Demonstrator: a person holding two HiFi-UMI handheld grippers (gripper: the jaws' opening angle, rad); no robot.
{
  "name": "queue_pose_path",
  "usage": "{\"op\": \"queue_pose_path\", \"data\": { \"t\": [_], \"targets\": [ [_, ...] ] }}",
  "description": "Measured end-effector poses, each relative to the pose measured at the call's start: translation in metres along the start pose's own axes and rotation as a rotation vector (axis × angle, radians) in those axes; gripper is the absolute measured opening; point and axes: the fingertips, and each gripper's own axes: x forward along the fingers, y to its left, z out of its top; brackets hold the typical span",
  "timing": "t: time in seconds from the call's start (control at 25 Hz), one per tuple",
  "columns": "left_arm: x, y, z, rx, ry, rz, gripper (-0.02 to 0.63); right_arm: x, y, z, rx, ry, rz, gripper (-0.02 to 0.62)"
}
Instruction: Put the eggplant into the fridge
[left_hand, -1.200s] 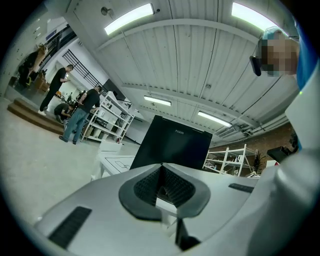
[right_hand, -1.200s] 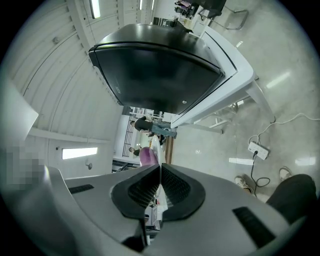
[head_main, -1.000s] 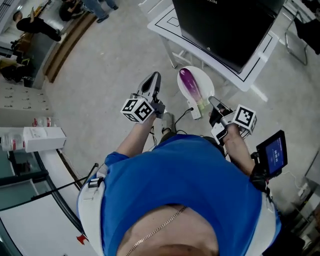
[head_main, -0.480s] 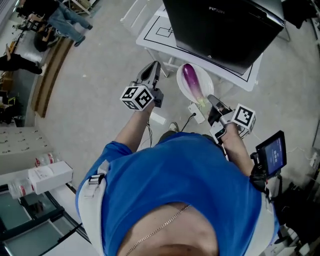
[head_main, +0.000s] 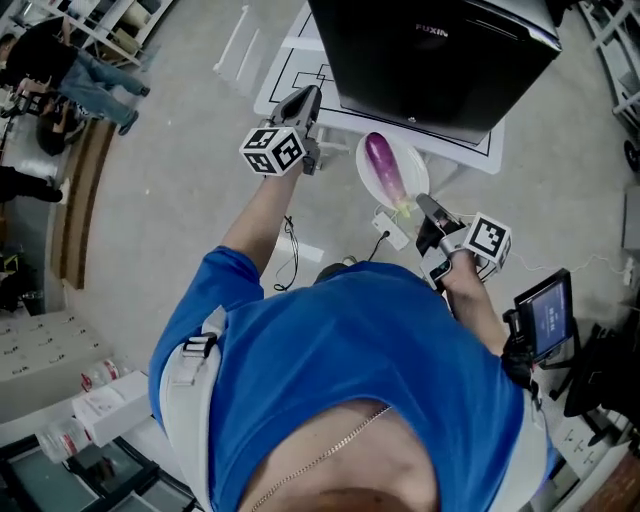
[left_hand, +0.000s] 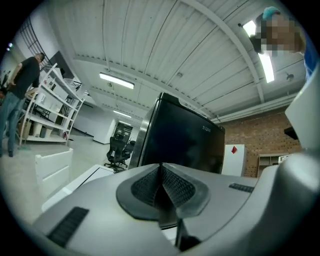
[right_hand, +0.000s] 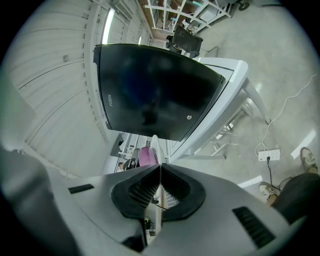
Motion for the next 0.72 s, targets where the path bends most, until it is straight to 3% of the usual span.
{"op": "queue_pose_path", "data": {
  "t": [0.28,0.72],
  "targets": [
    [0.041,0.019,-0.004,0.068,0.051,-0.075,0.013,-0.004,-0.001,-0.001,0.012,-0.083,-0.019,0.011],
    [0.087,0.022,-0.016,0.185,0.123,-0.245,0.171,-0.018,-0.007,0.000,0.025,-0.193,-0.042,0.011]
  ]
}}
